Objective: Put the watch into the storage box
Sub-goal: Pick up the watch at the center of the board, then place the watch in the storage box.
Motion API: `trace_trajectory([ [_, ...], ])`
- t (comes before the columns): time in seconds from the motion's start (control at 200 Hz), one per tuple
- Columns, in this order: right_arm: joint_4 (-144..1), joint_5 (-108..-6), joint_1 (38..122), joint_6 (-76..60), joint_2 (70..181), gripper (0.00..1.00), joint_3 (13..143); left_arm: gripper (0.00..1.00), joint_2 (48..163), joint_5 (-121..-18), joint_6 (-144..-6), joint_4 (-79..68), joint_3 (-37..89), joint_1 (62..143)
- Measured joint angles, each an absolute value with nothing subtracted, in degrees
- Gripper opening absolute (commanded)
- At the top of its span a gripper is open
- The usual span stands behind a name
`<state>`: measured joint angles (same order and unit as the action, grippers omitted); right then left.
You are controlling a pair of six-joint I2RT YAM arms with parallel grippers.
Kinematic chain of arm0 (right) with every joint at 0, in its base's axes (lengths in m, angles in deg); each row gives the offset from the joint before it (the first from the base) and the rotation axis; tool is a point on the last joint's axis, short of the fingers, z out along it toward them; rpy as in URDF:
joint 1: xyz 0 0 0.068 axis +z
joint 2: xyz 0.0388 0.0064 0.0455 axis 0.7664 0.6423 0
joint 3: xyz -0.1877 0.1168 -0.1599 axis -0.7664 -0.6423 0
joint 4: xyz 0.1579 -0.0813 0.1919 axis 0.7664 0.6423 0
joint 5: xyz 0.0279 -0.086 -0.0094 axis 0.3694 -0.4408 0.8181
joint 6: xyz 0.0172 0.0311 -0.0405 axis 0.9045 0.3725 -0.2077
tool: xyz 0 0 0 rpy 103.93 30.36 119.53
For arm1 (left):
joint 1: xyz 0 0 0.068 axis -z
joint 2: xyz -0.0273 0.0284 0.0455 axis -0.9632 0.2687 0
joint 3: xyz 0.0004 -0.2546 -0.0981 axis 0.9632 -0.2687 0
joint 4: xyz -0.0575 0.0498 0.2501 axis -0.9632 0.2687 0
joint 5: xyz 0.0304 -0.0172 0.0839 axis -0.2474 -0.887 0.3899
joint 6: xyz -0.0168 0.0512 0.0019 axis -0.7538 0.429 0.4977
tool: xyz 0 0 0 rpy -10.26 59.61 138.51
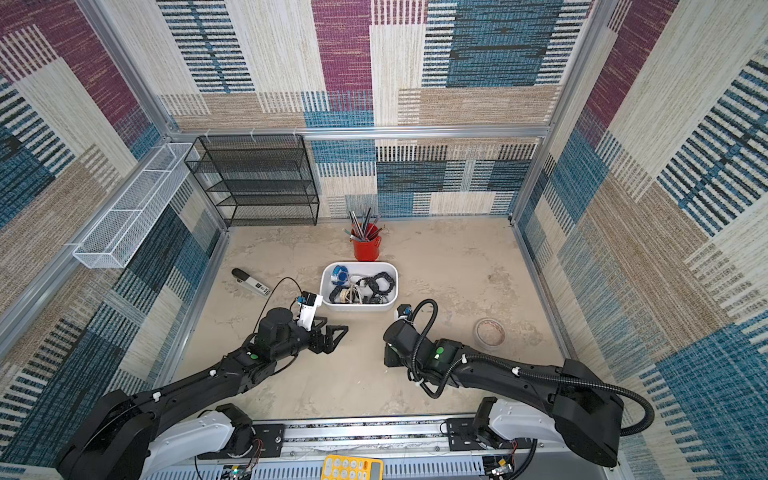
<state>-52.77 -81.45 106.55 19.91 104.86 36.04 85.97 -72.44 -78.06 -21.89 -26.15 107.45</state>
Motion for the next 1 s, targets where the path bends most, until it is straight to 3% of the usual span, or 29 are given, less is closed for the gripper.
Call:
trace_trajectory([
  [0.616,-65.7,-83.3,99.1,8.7,106.3,0.00,41.2,0.94,87.7,-72.1,-78.1,-21.3,-23.9,107.5],
  [1.001,-73.2,-77.3,91.7,0.5,114.0,0.00,46.5,0.94,89.2,-71.0,-78.2,-20.6,-22.3,107.5],
])
